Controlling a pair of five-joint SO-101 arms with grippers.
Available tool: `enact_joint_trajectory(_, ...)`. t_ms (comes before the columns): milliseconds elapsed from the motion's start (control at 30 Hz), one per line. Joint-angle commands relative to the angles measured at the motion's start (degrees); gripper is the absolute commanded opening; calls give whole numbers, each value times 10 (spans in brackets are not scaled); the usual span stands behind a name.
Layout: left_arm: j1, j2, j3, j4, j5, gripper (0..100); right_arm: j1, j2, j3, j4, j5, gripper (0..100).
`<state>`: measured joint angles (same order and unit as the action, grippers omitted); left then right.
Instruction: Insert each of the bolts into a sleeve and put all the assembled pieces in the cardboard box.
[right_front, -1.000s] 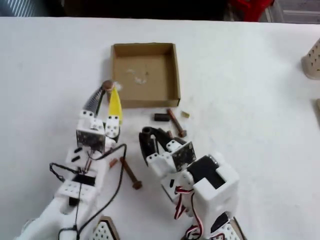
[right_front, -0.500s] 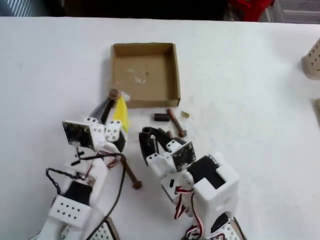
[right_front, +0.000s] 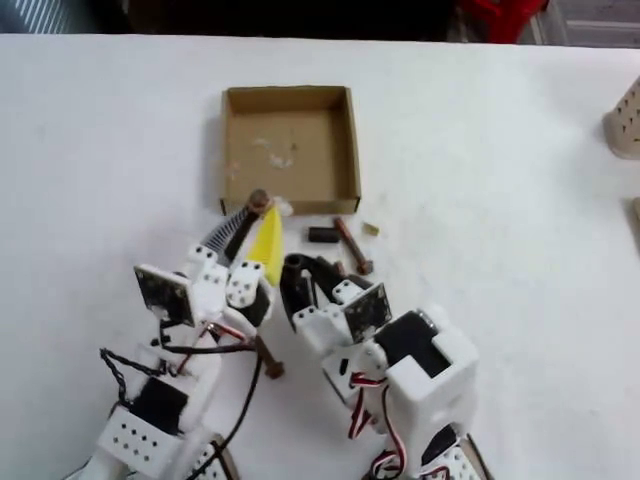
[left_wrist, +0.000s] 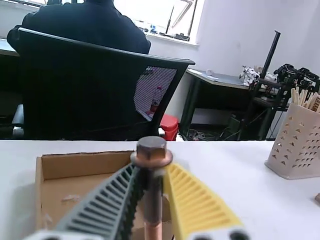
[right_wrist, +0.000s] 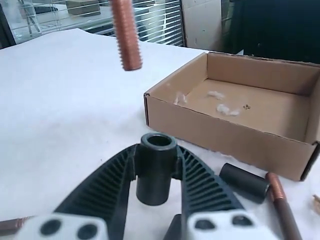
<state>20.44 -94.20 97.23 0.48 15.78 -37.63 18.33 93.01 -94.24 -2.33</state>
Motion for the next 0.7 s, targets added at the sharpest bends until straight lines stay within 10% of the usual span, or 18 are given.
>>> enact_joint_trajectory(0,7,-38,1,1,4,20,5,-22,4,0,-4,17)
enact_joint_trajectory(667,29,-51,1,79,4,20,5,-22,4,0,-2,17)
